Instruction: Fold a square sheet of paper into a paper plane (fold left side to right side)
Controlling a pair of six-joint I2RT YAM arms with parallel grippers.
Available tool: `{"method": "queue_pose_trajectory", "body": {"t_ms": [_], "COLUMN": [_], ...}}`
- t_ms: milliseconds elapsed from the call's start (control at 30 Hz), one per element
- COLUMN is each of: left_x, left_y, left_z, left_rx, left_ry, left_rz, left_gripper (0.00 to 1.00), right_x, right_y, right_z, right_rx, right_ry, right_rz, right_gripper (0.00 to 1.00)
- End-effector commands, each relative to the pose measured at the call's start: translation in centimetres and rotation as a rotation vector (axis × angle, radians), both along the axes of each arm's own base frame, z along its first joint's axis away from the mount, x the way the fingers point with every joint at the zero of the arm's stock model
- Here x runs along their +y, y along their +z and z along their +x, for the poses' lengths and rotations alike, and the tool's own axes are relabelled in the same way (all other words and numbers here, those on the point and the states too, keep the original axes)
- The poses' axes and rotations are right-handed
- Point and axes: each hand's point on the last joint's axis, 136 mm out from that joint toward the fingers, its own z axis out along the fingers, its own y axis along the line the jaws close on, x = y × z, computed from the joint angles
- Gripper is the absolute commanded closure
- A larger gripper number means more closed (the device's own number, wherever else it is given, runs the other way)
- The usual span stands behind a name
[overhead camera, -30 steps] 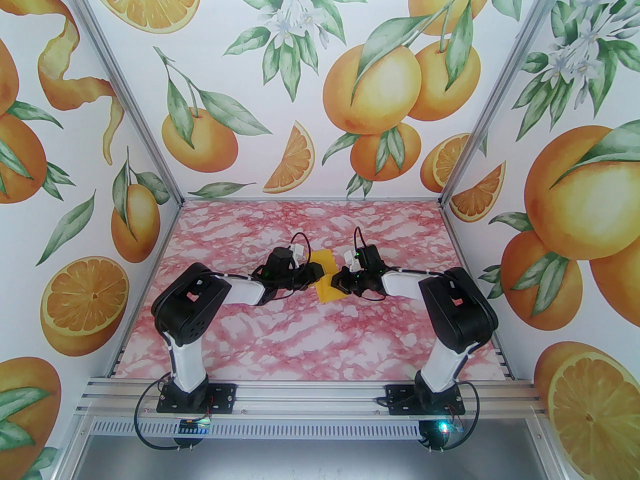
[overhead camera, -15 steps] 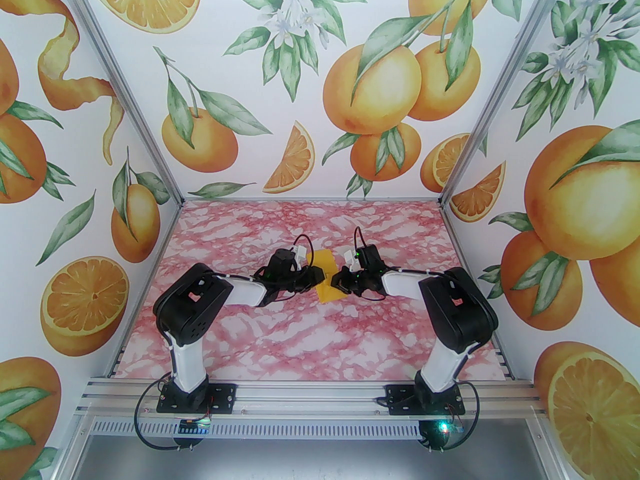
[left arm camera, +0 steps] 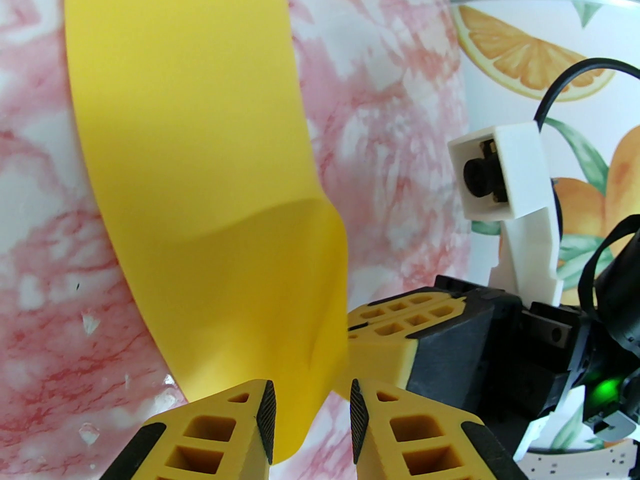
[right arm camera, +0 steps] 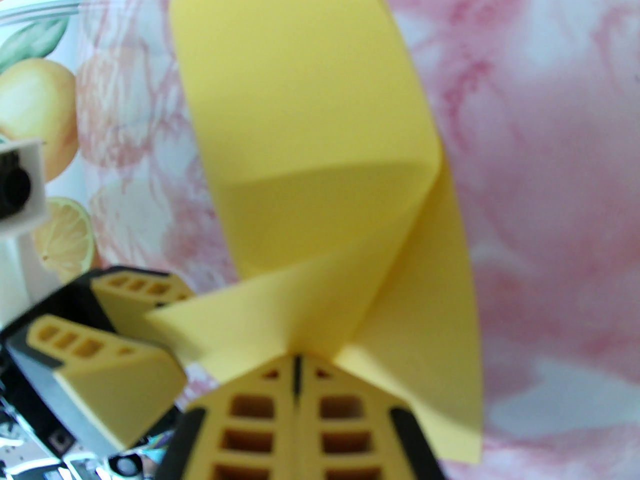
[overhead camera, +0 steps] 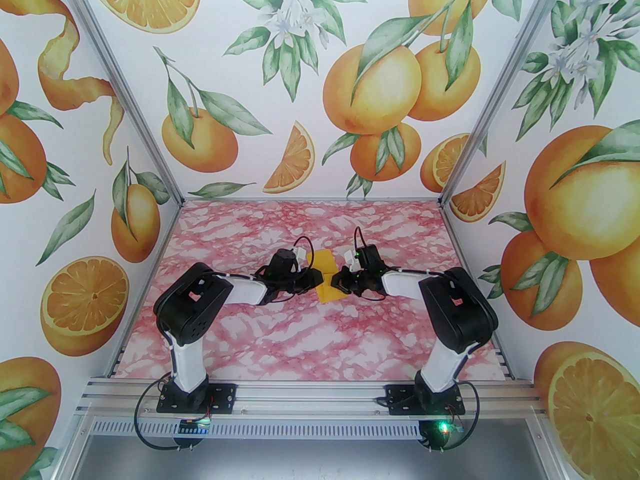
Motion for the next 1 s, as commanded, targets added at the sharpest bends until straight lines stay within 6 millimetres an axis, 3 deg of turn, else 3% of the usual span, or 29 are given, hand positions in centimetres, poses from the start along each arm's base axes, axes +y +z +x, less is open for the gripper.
{"method": "queue_pose_trajectory", "body": {"t_ms": [0, 433, 500, 967], "left_x": [-0.3, -0.5, -0.3, 1.6], "left_y": [0.9, 0.7, 0.8, -0.1], "left_z": [1.2, 1.6, 1.7, 2.9], "left_rx": [-0.035, -0.036, -0.039, -0.04], "left_ry": [0.003, -0.001, 0.003, -0.009], "left_rz": [-0.003, -0.005, 0.002, 0.054], "left_gripper": [0.69, 0.87, 0.99, 1.0], "right_x": [0.4, 0.4, 0.4, 1.8], "right_y": [0.6, 0.7, 0.7, 2.6], "right_z": [0.1, 0.1, 0.1, -0.1], "right_rx": [-0.018, -0.019, -0.019, -0.052], "right_ry": [0.006, 0.008, 0.008, 0.03], "right_rz": [0.015, 0.016, 0.017, 0.06], "right_gripper": [0.96, 0.96, 0.96, 0.95]}}
